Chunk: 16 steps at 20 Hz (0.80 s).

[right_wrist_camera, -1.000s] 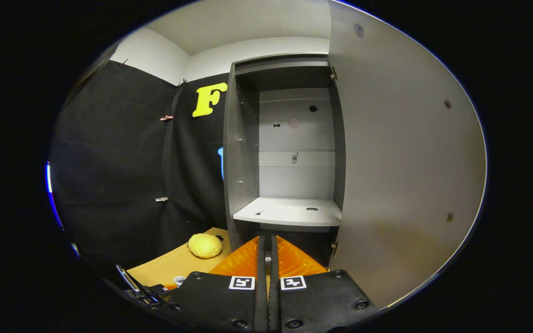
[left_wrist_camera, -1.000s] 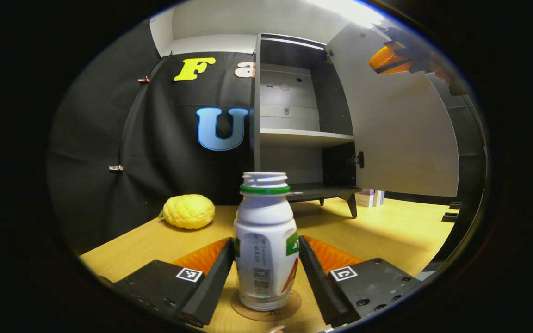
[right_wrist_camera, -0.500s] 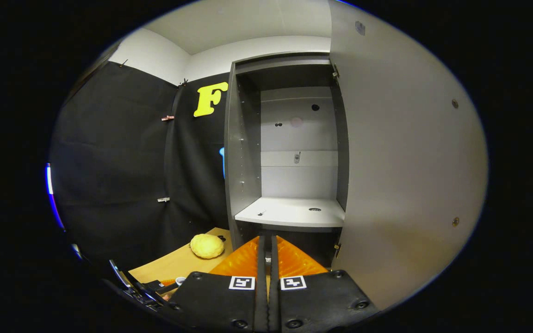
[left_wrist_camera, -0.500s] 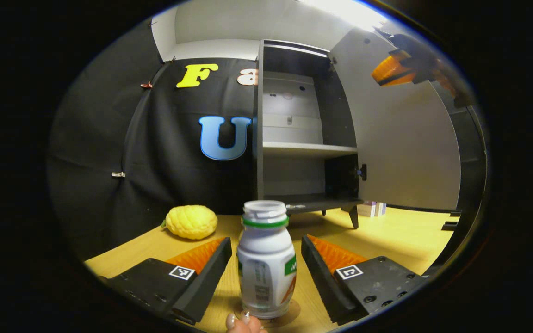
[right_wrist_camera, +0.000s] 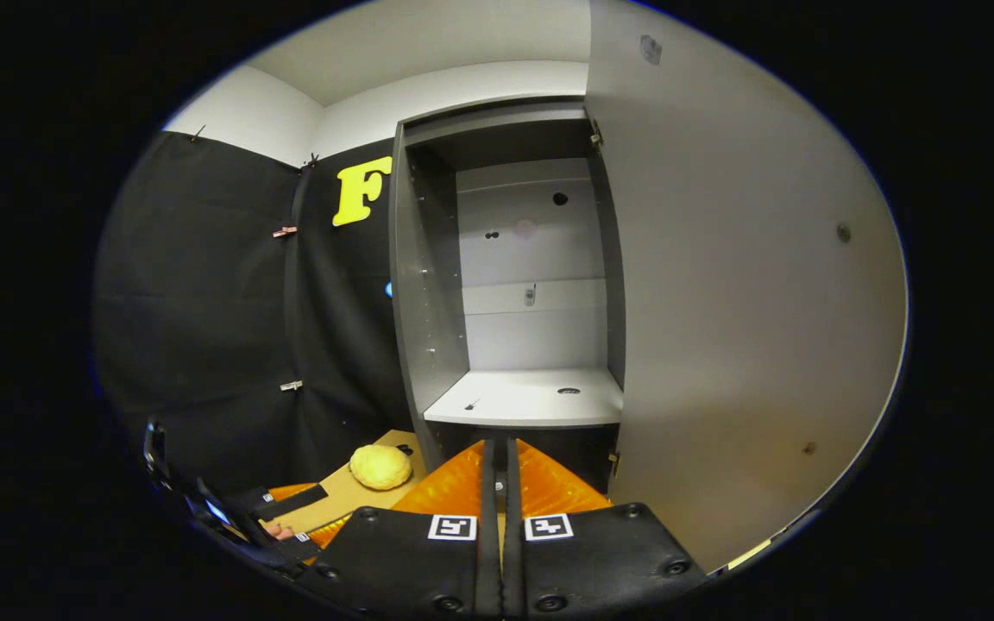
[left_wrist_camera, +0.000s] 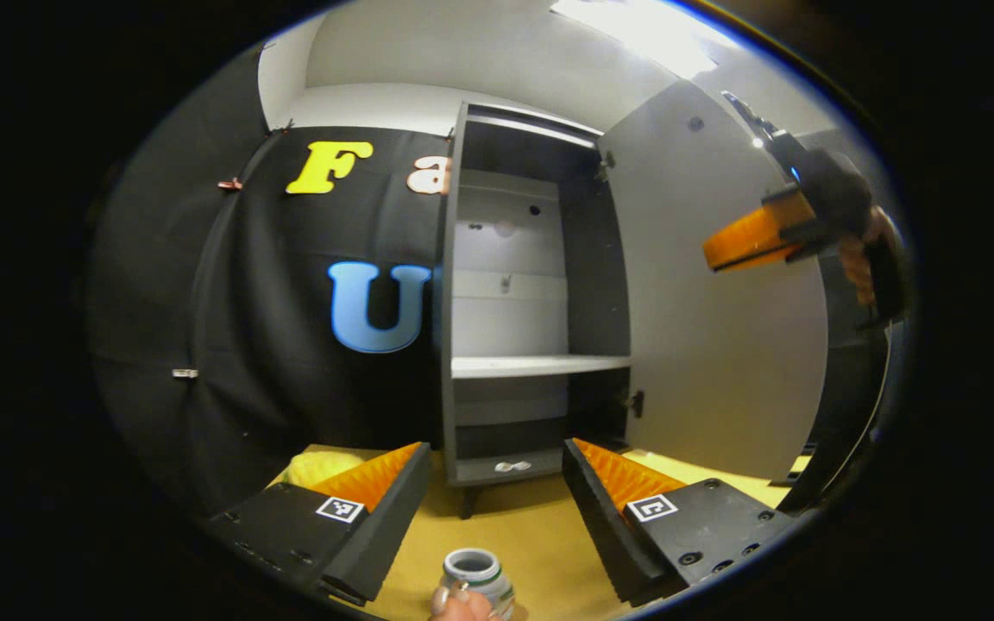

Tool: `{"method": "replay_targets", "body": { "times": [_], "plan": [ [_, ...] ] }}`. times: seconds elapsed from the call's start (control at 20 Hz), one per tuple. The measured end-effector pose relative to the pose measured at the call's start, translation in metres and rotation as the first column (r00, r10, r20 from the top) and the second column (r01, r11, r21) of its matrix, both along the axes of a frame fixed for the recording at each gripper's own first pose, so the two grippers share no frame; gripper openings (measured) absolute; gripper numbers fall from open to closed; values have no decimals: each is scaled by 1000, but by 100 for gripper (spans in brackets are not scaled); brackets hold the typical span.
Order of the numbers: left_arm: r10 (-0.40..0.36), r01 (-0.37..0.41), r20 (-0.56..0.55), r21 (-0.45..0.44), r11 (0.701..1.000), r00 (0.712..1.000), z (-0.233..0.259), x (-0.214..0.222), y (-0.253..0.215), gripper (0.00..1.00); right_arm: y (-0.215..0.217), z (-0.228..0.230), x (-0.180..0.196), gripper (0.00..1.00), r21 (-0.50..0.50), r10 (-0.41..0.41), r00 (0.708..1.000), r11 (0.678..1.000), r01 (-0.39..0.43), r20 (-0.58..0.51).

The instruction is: Open the cabinet door with the right hand, grasp the bottle in the cabinet with the left hand and place it on the coaster, then close the cabinet door with the right hand.

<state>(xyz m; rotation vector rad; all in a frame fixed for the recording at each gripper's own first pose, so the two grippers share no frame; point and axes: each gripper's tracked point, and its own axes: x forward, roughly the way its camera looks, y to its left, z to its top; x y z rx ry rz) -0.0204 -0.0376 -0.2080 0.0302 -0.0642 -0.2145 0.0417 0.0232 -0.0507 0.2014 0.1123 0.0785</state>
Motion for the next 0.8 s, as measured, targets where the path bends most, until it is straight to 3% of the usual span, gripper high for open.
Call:
{"method": "replay_targets", "body": {
  "times": [0.25, 0.35, 0.4, 0.45, 0.6, 0.75, 0.8],
  "plan": [
    [-183, 176, -82, -88, 980, 980, 54, 23, -31, 95, -14, 12, -46, 6, 41, -77, 997, 996, 77, 17],
    [-216, 197, -120, -153, 968, 969, 69, 35, -40, 93, -30, 11, -72, 9, 21, -108, 994, 994, 108, 4],
    [-223, 198, -135, -178, 964, 965, 76, 40, -44, 95, -35, 13, -85, 30, 17, -104, 995, 994, 104, 3],
    [-221, 194, -139, -185, 963, 965, 85, 46, -47, 95, -38, 17, -96, 23, 29, -88, 996, 996, 88, 4],
    [-157, 144, -117, -113, 983, 981, 107, 65, -53, 95, -65, 22, -122, 48, 54, -56, 998, 997, 56, -2],
    [-101, 90, -109, -100, 991, 989, 119, 81, -60, 92, -126, 21, -139, 79, -31, -134, 991, 990, 134, -1],
    [-78, 67, -107, -97, 993, 991, 123, 85, -63, 92, -146, 28, -144, 73, -39, -155, 988, 987, 156, 20]
  ]
}}
